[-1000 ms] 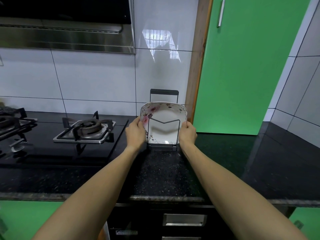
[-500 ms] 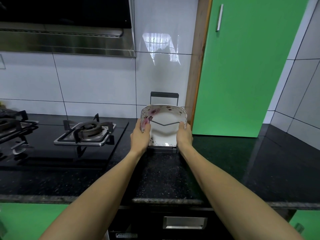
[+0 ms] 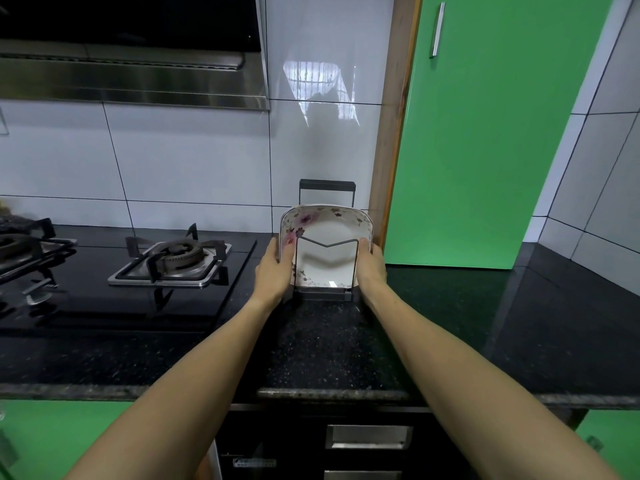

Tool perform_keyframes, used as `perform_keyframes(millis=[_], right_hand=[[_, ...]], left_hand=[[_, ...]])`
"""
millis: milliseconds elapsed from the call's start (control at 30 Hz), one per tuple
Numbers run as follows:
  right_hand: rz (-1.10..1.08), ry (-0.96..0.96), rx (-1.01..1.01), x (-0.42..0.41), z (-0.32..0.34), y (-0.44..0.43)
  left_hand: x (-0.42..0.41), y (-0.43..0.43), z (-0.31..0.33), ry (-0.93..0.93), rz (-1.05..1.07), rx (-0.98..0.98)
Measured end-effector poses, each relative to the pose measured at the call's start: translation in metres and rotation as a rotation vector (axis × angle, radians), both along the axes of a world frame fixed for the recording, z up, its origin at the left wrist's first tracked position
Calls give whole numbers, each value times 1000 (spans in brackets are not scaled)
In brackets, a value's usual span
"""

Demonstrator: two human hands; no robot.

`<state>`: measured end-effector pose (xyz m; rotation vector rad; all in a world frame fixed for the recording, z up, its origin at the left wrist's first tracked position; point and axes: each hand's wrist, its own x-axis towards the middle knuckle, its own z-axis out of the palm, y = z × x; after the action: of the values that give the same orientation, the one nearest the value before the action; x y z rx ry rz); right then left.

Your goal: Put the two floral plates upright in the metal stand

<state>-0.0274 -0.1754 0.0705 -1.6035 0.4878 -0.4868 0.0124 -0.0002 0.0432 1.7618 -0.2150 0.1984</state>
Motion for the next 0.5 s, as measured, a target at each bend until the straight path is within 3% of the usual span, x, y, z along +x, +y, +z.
perform_keyframes(millis=[500], right_hand=[[41,156,11,-10,-6,-12]], left_hand=[[1,18,-5,45,50,178]])
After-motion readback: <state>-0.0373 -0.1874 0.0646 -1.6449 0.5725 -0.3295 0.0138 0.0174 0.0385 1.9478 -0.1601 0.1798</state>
